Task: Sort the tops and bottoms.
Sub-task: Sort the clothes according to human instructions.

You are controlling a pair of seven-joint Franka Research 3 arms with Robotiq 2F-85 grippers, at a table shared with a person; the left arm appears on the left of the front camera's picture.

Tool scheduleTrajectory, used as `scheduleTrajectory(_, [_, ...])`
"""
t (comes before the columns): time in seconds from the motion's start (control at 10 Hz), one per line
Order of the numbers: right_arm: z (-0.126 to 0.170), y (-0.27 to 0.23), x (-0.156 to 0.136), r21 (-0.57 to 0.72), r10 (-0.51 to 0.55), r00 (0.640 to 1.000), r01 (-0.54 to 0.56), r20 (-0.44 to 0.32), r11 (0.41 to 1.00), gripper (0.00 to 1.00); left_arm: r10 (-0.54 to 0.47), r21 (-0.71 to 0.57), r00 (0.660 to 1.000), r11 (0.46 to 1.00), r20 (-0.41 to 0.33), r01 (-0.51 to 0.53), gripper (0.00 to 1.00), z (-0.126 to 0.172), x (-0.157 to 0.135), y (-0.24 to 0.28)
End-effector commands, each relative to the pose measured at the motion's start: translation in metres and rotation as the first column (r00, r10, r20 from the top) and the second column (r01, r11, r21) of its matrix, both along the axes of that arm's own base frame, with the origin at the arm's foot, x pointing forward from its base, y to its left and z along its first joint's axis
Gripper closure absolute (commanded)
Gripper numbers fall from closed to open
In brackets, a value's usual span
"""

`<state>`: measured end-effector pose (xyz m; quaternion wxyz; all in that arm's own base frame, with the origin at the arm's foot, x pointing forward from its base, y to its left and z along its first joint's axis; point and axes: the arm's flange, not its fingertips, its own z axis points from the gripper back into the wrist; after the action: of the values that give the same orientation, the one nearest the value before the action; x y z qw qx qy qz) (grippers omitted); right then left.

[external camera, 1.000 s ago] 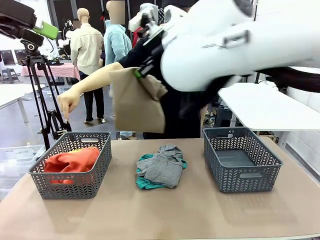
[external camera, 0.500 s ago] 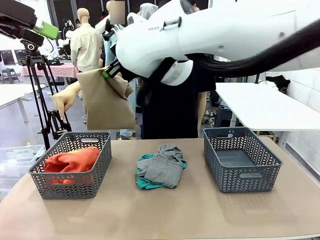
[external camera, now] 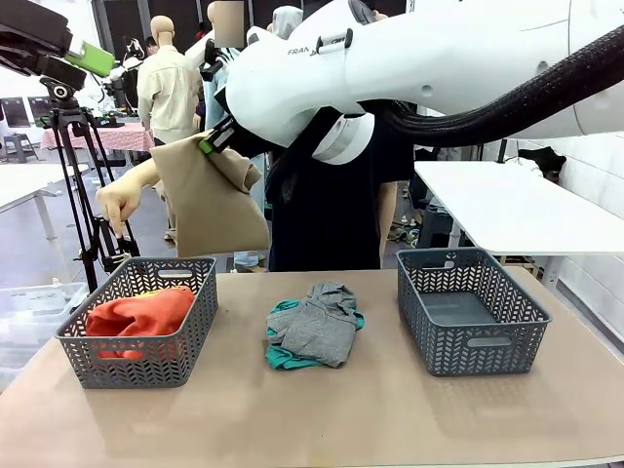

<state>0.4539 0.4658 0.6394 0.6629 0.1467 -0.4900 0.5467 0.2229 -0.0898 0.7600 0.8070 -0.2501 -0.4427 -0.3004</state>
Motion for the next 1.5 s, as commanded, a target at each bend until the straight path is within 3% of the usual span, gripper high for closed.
scheduleTrajectory(0.0, [-0.010,0.020,0.014,0.052,0.032,0.999,-0.033,0.024,0.998,1.00,-0.025,-0.010,1.000,1.000,-0.003,0.025,0.00,0.000,0.000,0.001])
scheduleTrajectory(0.3, [-0.034,0.086,0.054,0.109,0.177,0.984,-0.178,0.017,0.978,1.00,-0.025,-0.010,1.000,1.000,-0.003,0.025,0.00,0.000,0.000,0.001])
scheduleTrajectory(0.8, [-0.124,0.190,0.108,0.028,0.357,0.921,-0.357,-0.158,0.934,1.00,-0.025,-0.010,1.000,1.000,-0.003,0.025,0.00,0.000,0.000,0.001])
scheduleTrajectory(1.0, [-0.156,0.199,0.115,0.038,0.364,0.903,-0.366,-0.228,0.930,1.00,-0.025,-0.010,1.000,1.000,-0.003,0.025,0.00,0.000,0.000,0.001])
scheduleTrajectory(1.2, [-0.186,0.198,0.117,-0.002,0.350,0.858,-0.378,-0.375,0.926,1.00,-0.025,-0.010,1.000,1.000,-0.003,0.025,0.00,0.000,0.000,0.001])
scheduleTrajectory(1.4, [-0.220,0.188,0.121,-0.047,0.302,0.827,-0.366,-0.475,0.929,1.00,-0.025,-0.010,1.000,1.000,-0.003,0.025,0.00,0.000,0.000,0.001])
